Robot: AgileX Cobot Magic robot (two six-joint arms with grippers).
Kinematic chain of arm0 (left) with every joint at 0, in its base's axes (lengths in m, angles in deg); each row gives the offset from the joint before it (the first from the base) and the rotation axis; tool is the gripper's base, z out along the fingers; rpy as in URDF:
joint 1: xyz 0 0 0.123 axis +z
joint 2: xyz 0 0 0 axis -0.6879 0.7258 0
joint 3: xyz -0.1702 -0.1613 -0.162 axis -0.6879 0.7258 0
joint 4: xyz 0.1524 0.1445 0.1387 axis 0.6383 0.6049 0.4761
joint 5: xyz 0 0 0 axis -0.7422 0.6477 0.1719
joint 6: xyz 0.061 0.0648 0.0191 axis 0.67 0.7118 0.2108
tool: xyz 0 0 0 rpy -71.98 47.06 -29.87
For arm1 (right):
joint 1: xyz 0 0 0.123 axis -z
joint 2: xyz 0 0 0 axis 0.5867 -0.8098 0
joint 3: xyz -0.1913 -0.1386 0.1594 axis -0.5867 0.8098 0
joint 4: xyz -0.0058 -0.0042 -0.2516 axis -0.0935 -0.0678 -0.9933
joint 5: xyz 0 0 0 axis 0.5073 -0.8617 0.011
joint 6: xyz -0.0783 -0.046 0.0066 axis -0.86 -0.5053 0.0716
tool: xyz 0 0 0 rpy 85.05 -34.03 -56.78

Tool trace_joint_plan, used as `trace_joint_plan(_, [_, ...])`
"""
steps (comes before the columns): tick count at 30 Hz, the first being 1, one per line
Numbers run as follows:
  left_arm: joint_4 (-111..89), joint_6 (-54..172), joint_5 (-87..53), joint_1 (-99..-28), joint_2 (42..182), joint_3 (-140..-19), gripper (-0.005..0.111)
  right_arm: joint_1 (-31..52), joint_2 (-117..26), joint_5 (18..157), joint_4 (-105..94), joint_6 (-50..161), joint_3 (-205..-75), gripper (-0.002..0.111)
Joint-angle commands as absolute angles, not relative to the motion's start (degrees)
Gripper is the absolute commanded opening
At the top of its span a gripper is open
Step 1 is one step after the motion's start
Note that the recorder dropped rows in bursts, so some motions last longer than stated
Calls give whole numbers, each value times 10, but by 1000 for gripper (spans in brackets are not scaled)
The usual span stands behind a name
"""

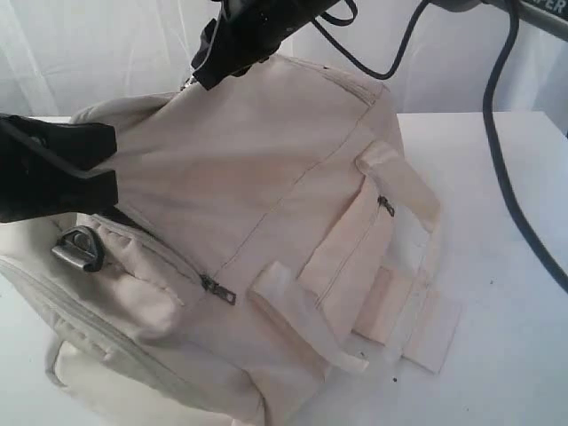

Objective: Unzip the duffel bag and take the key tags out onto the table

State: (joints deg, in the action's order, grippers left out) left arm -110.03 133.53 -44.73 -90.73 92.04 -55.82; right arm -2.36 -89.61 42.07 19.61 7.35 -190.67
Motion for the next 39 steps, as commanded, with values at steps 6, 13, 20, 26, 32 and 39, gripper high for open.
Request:
trace_joint_plan(6, [-1112, 1378, -498, -909, 884, -556, 0, -6, -879, 460, 156, 87, -1916, 0])
trace_joint_plan(13, [-1112, 1390, -531, -909, 889, -556, 0, 26, -870, 486, 89, 194, -1916, 0])
trace_joint_plan(20, [-1112, 1420, -530, -906, 934, -556, 0, 57, -866, 473, 92, 198, -1916, 0])
trace_joint_plan(26, [-1112, 1431, -530, -866, 968, -557, 0, 63, -866, 465, 88, 196, -1916, 0])
trace_joint_plan(32, [-1111, 1425, -506, -823, 972, -558, 0, 80, -866, 450, 76, 205, -1914, 0])
trace_joint_plan(39, [-1112, 1423, -502, -818, 972, -558, 0, 100, -866, 435, 63, 205, -1914, 0])
